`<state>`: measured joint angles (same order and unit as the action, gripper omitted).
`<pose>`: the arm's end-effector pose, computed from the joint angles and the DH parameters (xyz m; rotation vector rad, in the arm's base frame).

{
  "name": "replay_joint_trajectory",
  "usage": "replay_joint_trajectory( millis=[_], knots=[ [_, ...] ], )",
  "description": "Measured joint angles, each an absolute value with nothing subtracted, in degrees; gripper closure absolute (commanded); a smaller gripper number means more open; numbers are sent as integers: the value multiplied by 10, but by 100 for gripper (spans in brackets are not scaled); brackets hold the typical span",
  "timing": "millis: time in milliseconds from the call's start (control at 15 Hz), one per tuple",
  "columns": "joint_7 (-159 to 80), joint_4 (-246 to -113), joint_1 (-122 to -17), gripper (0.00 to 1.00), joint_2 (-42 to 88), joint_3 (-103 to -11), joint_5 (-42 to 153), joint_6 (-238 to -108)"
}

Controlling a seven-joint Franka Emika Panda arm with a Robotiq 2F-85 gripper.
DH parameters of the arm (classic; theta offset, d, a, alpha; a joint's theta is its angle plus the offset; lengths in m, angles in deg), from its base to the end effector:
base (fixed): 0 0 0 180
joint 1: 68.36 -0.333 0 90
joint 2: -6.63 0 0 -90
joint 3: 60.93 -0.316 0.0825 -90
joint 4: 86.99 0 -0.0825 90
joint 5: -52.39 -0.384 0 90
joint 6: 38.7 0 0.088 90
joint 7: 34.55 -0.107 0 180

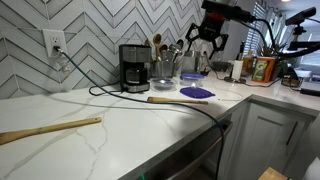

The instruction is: Pick up the clear bowl with a metallic plate inside and move it to the right of the coffee maker

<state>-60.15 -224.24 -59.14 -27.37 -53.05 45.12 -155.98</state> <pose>0.3792 -0.1171 0.5495 -2.6926 1.1004 -0.3238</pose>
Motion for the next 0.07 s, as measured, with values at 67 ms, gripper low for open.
replay_joint_trajectory(
  millis=[67],
  knots=[
    [-602, -2242, -591, 0, -274, -531, 451, -1560]
  ],
)
